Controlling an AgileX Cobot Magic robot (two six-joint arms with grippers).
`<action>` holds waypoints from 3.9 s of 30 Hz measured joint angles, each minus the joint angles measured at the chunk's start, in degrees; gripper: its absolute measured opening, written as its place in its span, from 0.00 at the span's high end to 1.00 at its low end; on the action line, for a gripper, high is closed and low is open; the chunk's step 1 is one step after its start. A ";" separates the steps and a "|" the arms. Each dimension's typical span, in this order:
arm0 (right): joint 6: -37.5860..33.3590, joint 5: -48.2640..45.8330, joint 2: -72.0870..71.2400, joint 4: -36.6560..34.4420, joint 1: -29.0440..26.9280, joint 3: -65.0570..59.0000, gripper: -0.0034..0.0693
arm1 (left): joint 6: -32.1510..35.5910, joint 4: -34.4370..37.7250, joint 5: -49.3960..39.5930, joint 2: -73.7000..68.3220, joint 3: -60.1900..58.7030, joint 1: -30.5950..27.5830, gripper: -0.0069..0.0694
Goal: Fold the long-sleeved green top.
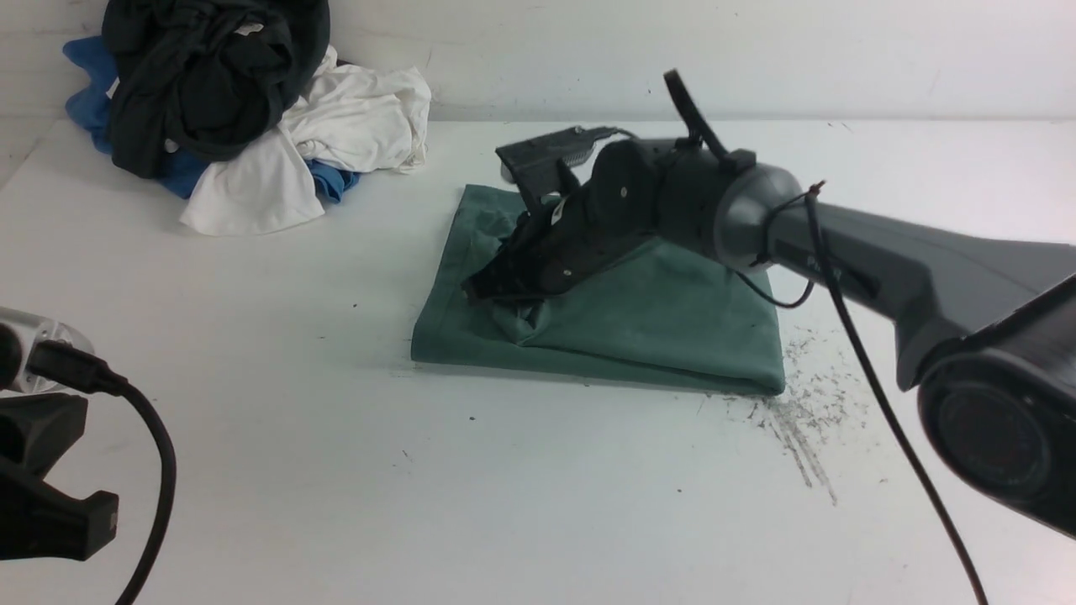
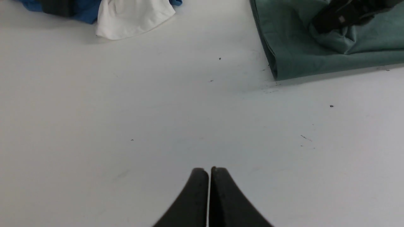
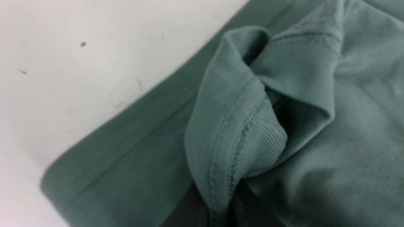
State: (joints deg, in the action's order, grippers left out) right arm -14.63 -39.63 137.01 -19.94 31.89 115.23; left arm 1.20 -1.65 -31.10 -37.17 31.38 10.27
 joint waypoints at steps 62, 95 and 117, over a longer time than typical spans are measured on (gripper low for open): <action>-9.16 -9.41 -9.02 -3.51 -17.69 -15.55 0.97 | 56.75 57.23 6.51 -84.74 55.58 6.06 0.92; 2.31 0.18 -74.82 17.29 -17.51 -42.11 0.97 | 22.46 10.82 -6.27 -11.81 27.38 3.60 0.92; 2.78 49.00 -120.52 9.62 -17.51 -104.69 0.97 | 15.82 -1.22 13.93 37.16 -17.78 3.55 0.92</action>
State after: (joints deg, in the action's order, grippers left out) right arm -11.85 9.37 16.49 -10.32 14.38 10.53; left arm 17.02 -2.87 -17.17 -0.01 13.61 13.81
